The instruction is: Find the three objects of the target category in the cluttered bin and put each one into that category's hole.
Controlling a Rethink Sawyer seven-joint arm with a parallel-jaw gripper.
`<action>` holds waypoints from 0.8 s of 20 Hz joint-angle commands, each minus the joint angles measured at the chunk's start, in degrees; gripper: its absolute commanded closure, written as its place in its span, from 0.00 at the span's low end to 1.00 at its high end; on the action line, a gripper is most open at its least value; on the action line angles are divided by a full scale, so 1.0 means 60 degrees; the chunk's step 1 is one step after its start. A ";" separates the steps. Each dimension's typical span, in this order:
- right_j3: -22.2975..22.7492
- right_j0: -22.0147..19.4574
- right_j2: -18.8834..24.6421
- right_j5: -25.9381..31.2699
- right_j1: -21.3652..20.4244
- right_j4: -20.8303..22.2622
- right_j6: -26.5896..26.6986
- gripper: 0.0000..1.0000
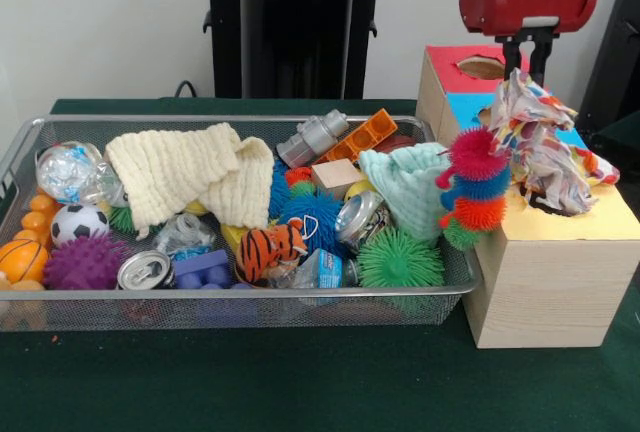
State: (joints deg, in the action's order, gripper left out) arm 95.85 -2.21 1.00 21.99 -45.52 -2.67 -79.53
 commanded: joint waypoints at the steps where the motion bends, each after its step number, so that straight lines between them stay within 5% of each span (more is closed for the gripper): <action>1: 0.0449 -0.0297 -0.0009 0.0035 0.0402 -0.0294 -0.2149 1.00; 16: 0.0764 -0.0083 -0.0112 -0.1363 0.0847 -0.1103 -0.3117 1.00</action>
State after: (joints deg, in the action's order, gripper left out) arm 96.29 -2.65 0.14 17.20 -42.86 -5.99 -80.24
